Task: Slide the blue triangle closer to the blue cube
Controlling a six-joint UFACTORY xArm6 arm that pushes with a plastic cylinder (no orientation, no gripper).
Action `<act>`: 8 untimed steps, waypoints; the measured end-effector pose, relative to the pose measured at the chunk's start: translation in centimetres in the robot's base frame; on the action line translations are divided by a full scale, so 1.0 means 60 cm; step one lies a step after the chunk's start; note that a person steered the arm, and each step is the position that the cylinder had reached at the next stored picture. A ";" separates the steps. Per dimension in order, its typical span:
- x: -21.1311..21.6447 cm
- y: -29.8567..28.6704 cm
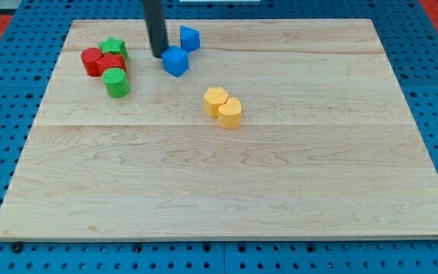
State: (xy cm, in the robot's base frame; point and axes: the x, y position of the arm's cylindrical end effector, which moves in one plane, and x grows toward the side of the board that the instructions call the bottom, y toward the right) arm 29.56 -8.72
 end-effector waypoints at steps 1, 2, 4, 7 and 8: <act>0.057 0.048; 0.083 0.056; -0.064 0.150; -0.030 0.041; -0.107 -0.013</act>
State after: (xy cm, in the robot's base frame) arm 23.12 -9.51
